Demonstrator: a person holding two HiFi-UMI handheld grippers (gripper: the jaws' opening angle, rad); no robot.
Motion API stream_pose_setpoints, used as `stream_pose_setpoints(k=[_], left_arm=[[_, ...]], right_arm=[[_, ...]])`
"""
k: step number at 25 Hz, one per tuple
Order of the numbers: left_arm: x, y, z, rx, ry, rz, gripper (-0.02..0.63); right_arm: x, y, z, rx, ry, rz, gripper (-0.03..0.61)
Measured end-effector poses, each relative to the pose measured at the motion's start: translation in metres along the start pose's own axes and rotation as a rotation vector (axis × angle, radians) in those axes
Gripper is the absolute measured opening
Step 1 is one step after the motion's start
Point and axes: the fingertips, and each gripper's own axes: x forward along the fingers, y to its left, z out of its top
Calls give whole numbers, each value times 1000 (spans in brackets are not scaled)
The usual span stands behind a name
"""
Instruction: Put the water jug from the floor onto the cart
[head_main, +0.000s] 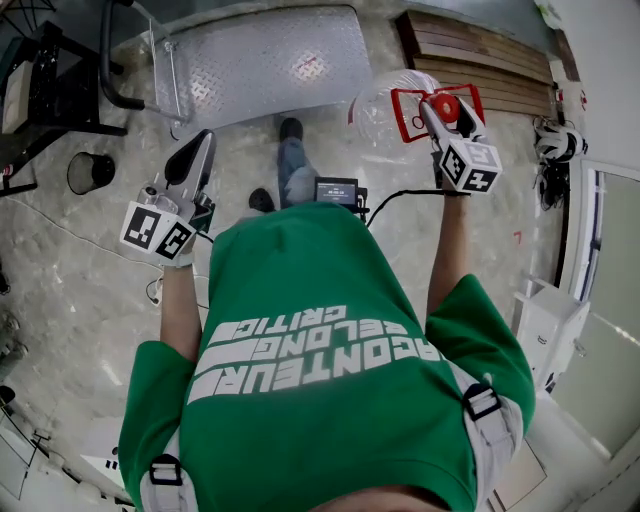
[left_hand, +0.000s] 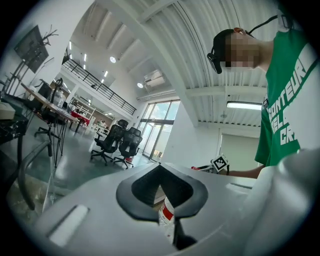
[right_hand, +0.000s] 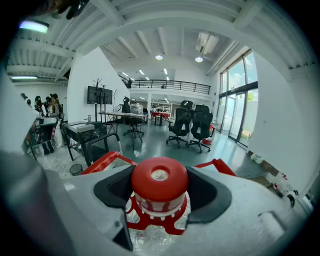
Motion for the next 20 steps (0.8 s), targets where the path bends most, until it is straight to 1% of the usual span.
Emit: stream_pose_setpoints(k=[5,12,16,20], left_arm=[[28,34,7,2,4,40,15],[94,78,24,14,21,84,15],[129,103,31,22,43,110,15],[151,119,40,41,65,146,15]], right_arm=[[62,4,16,-32,20,59,299],[145,-9,37,-71,41,116,299],[192,-17,49,-76,50,154,299],[230,-19,60,-95,64,197,299]])
